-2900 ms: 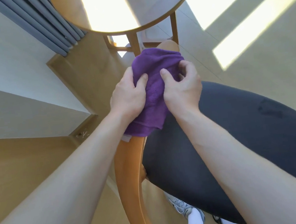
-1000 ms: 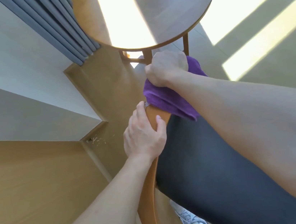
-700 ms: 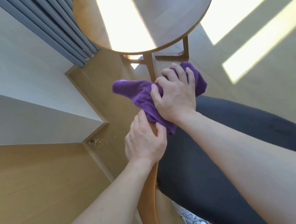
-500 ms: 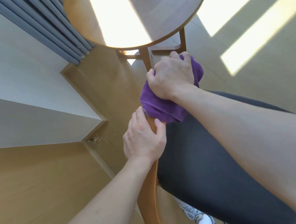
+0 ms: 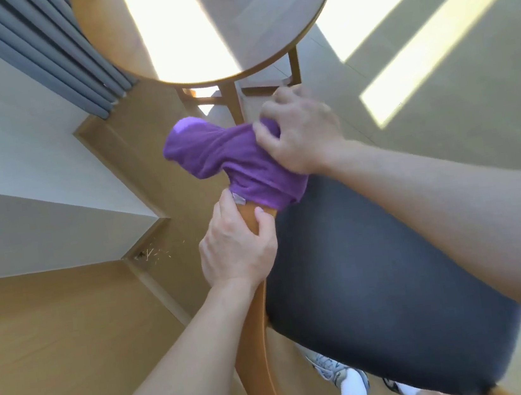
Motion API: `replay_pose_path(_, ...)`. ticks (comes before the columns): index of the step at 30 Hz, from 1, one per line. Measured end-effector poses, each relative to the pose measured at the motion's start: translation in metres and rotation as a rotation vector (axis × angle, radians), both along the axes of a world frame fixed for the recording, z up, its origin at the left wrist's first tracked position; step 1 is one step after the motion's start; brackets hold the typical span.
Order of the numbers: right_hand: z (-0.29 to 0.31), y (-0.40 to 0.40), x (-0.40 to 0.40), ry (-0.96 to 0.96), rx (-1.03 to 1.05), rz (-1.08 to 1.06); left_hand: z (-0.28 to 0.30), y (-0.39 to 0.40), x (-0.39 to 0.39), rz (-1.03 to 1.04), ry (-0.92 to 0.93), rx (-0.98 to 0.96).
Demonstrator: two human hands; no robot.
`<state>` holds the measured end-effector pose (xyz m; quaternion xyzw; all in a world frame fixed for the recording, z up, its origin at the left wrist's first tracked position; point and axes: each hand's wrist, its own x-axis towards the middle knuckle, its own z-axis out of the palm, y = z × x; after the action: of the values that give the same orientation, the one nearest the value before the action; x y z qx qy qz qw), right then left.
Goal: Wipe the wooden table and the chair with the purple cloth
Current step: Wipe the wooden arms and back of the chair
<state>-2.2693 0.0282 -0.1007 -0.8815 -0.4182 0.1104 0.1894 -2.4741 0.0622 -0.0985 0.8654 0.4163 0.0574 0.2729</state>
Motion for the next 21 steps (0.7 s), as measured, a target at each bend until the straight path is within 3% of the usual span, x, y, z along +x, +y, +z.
replay_pose_path(4,-0.001,0.035,0.046,0.448,-0.027,-0.500,0.000,-0.004,0.002,-0.014,0.052,0.042)
replay_pose_path(8,0.001,0.046,0.060,0.754,-0.019,-0.633,0.000,-0.002,0.004,-0.015,0.084,0.054)
replay_pose_path(11,0.000,0.040,0.045,0.601,0.075,-0.739,0.001,-0.003,0.003,-0.008,0.088,0.052)
replay_pose_path(13,-0.002,0.029,0.018,0.485,0.261,-0.779,0.002,-0.004,0.004,-0.007,0.092,0.053)
replay_pose_path(17,-0.008,0.019,-0.016,0.717,0.610,-0.962,0.005,-0.005,0.006,0.011,0.104,0.068)
replay_pose_path(19,-0.013,0.022,-0.017,0.909,0.645,-1.085,0.005,-0.006,0.005,0.019,0.107,0.070)
replay_pose_path(21,-0.015,0.023,-0.006,0.986,0.539,-1.135,0.005,-0.007,0.005,0.015,0.105,0.073)
